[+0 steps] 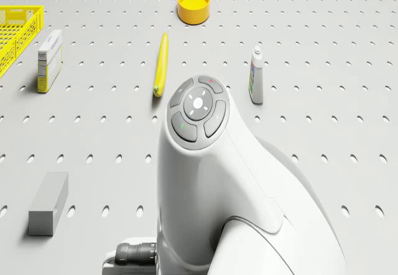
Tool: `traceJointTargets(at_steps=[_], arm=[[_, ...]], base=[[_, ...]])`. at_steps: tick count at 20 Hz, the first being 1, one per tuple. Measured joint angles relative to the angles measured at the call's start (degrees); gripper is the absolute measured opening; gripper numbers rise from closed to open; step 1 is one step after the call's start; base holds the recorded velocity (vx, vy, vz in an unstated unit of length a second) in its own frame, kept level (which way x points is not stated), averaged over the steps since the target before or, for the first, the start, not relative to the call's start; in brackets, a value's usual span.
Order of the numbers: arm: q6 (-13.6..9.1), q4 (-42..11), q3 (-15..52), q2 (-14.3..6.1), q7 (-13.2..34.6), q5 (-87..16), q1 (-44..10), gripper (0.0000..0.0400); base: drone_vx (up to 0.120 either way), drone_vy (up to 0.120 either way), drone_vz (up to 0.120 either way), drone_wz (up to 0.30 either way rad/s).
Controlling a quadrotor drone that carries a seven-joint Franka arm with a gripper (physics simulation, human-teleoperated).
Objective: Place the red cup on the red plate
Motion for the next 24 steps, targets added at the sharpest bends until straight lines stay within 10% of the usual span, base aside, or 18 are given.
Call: traceJointTargets(at_steps=[24], arm=[[1.2,0.0,0.2,-1.3,0.2,0.5,-0.2,0.01]], base=[[-0.072,-0.108,-0.043,0.0]])
